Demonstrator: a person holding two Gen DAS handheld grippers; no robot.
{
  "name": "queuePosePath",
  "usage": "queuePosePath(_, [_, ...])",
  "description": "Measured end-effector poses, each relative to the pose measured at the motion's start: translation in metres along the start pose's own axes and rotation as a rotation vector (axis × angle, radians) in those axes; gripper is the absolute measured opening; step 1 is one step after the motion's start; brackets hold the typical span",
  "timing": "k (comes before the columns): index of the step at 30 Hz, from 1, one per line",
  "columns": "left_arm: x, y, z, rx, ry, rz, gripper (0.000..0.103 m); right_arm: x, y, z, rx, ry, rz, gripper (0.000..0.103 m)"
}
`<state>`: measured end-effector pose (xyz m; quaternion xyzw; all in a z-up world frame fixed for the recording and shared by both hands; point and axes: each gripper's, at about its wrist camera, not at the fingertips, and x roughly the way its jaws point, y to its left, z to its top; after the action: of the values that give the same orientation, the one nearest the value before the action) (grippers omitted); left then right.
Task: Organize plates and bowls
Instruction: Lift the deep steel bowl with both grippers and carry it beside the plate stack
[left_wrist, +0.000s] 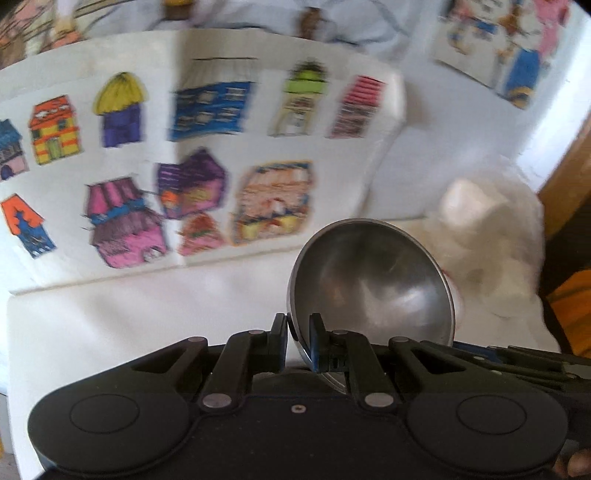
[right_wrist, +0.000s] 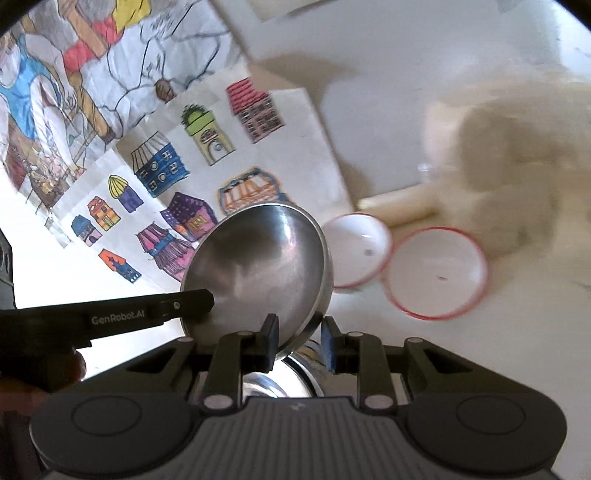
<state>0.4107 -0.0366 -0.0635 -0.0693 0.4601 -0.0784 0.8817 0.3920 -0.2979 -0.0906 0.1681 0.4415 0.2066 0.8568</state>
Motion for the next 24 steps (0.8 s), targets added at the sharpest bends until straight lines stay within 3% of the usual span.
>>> queuePosePath(13, [0.012, -0.107, -0.048, 0.043, 0.103, -0.111, 0.014, -0.08, -0.09, -0.034, 0.028, 0.057, -0.091, 0.028])
queuePosePath(24, [0.021, -0.134, -0.08, 0.041, 0.187, -0.094, 0.014, -0.097, -0.123, -0.059, 0.035, 0.147, -0.086, 0.028])
